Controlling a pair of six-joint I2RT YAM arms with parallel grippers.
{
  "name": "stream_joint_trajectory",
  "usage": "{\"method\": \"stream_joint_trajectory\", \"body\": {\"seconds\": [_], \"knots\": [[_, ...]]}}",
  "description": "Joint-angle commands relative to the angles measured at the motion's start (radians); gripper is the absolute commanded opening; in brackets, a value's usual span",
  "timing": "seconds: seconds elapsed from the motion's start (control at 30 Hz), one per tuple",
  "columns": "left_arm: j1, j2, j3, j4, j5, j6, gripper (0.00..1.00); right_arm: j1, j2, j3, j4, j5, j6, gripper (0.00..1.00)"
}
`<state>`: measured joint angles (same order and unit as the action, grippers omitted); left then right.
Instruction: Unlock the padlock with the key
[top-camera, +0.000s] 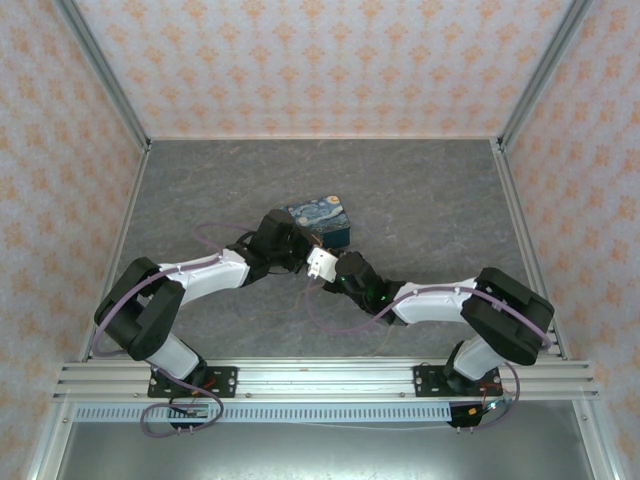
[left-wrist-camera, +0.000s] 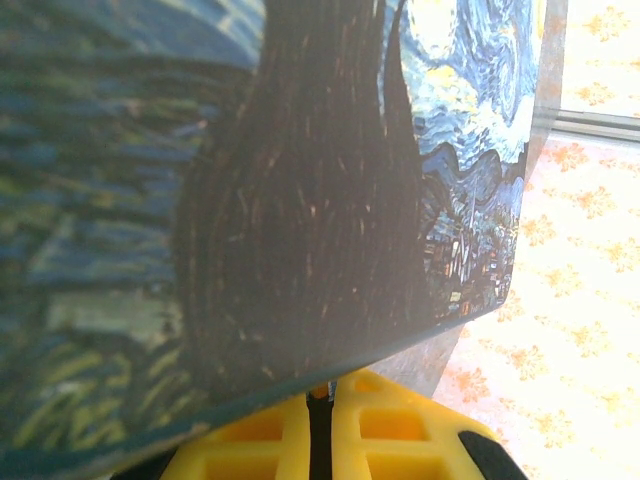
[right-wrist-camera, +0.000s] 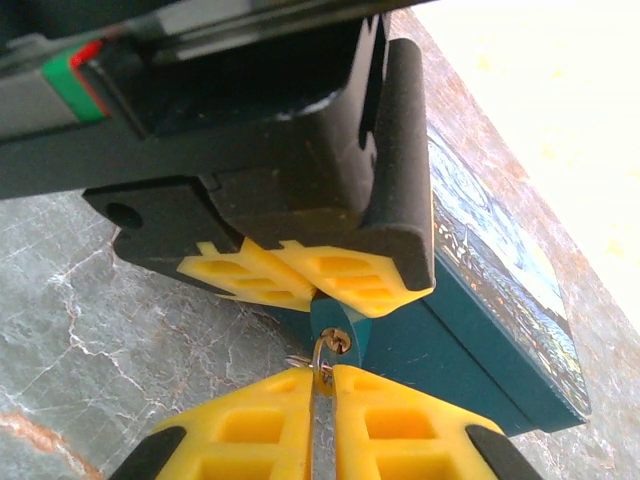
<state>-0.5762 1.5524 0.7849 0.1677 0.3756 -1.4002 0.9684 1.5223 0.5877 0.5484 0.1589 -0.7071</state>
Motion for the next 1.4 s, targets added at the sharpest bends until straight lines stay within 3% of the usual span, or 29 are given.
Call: {"method": "stream_joint_trajectory", "body": {"seconds": [0.0, 0.17, 0.37, 0.83, 1.1, 1.37], "knots": [[-0.011, -0.023, 0.029, 0.009, -0.021, -0.013, 0.0, 0.007, 0.011, 0.014, 0.067, 0.021, 0.043, 0.12], [-0.013, -0.021, 0.028, 0.011, -0.018, -0.014, 0.0, 0.007, 0.022, 0.015, 0.099, 0.022, 0.075, 0.12], [-0.014, -0.023, 0.026, 0.015, -0.018, -0.016, 0.0, 0.004, 0.027, 0.009, 0.139, 0.026, 0.162, 0.0], [-0.017, -0.024, 0.014, 0.03, -0.029, -0.028, 0.0, -0.054, 0.049, -0.029, 0.209, -0.026, 0.62, 0.0], [-0.018, -0.009, 0.004, 0.05, -0.036, -0.021, 0.0, -0.066, 0.067, -0.042, 0.198, -0.071, 0.678, 0.0], [-0.017, 0.017, -0.029, 0.115, -0.047, -0.026, 0.17, -0.078, 0.129, -0.042, 0.212, -0.119, 0.752, 0.0]]}}
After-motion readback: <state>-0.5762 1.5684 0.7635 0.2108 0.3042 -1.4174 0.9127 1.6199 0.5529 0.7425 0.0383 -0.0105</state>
